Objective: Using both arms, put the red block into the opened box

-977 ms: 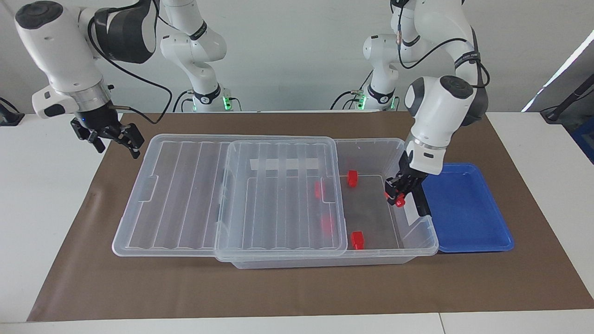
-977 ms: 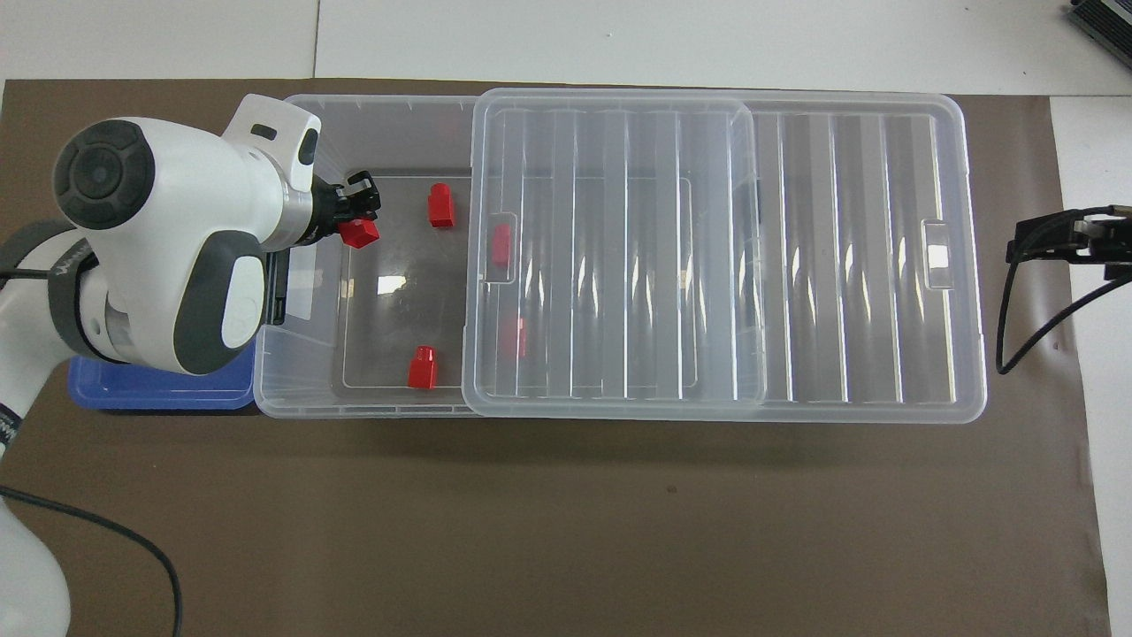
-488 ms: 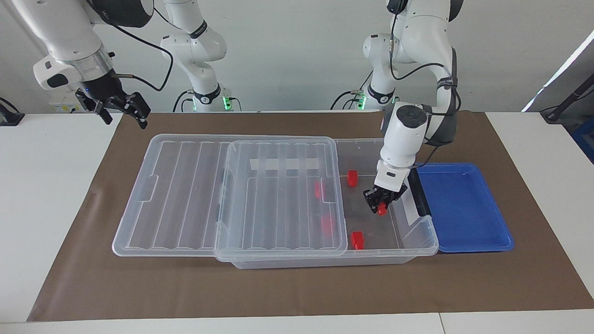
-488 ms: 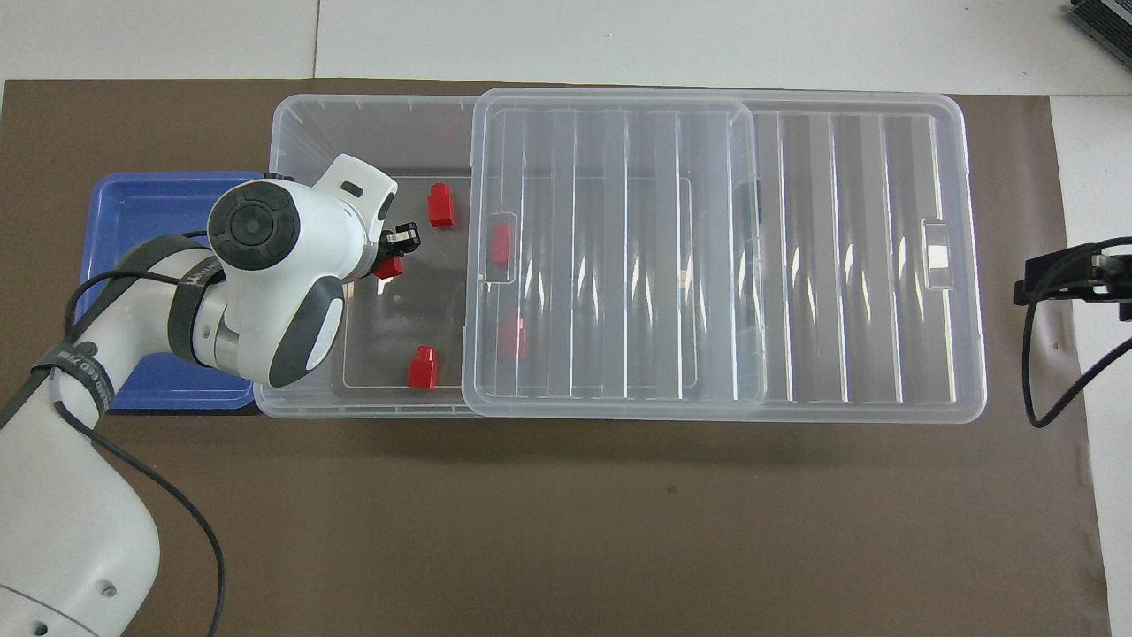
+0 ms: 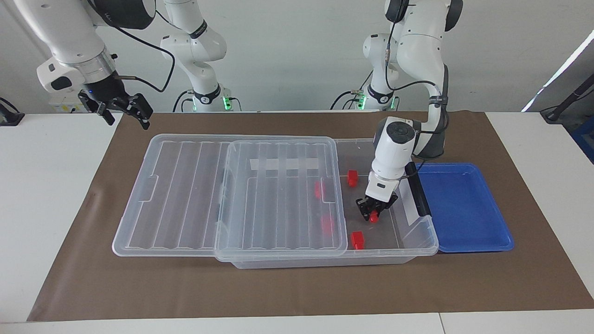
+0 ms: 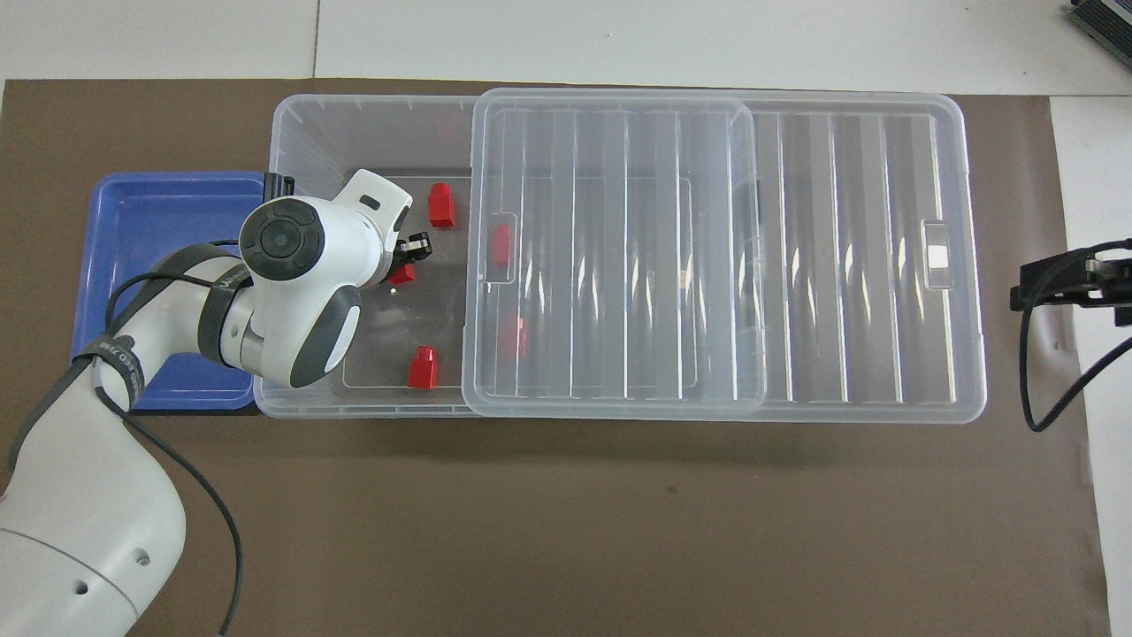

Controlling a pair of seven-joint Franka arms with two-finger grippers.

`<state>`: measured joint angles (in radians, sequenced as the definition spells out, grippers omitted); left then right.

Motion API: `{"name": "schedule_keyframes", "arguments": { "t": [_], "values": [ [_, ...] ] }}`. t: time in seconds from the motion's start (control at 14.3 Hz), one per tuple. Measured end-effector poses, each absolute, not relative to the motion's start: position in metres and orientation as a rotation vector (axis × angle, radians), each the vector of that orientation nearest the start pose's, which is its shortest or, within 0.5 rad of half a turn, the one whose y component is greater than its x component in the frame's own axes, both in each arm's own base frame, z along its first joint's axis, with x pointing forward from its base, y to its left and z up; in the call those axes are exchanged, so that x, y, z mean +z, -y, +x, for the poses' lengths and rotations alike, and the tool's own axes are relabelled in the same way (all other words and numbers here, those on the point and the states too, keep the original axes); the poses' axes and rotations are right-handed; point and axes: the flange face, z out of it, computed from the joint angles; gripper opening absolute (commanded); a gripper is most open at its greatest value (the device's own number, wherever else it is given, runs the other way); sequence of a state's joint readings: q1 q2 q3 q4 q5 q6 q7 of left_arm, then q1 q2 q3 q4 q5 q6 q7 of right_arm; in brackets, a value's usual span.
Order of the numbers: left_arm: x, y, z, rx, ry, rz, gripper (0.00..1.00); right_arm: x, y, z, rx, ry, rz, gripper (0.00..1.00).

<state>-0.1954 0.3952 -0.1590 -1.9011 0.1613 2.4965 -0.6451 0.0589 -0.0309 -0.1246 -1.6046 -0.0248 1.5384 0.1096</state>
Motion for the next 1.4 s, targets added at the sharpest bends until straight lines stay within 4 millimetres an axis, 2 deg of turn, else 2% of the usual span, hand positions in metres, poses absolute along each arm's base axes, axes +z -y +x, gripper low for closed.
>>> {"name": "schedule_keyframes", "arguments": {
  "t": [0.28,0.49,0.56,0.63,0.7,0.77,0.84,0.98,1.19,1.4],
  "values": [
    [0.309,0.219,0.610,-0.341,0.294,-3.167,0.00,0.623,0.039,0.540,0.056,-0.277,-3.151,1.00],
    [0.307,0.219,0.610,-0.340,0.294,-3.167,0.81,0.623,0.039,0.540,0.056,-0.277,-3.151,1.00],
    [0.307,0.219,0.610,-0.341,0.294,-3.167,0.95,0.623,0.039,0.540,0.056,-0.277,-3.151,0.99],
    [0.307,0.219,0.610,-0.341,0.301,-3.167,1.00,0.623,0.039,0.540,0.056,-0.277,-3.151,0.88],
    [0.307,0.219,0.610,-0.340,0.323,-3.166,1.00,0.623,0.039,0.540,0.056,-0.277,-3.151,0.68],
    [0.307,0.219,0.610,-0.336,0.353,-3.163,1.00,0.622,0.039,0.540,0.056,-0.277,-3.151,0.38],
    [0.309,0.219,0.611,-0.327,0.375,-3.155,1.00,0.622,0.039,0.540,0.057,-0.277,-3.151,0.00],
    [0.322,0.217,0.617,-0.295,0.373,-3.108,1.00,0.622,0.039,0.540,0.058,-0.274,-3.151,0.00],
    [0.371,0.213,0.622,-0.274,0.406,-3.054,1.00,0.622,0.045,0.539,0.058,-0.193,-3.156,0.00],
    [0.415,0.214,0.608,-0.269,0.550,-3.009,1.00,0.623,0.057,0.544,-0.007,-0.125,-3.160,0.00]
  ]
}}
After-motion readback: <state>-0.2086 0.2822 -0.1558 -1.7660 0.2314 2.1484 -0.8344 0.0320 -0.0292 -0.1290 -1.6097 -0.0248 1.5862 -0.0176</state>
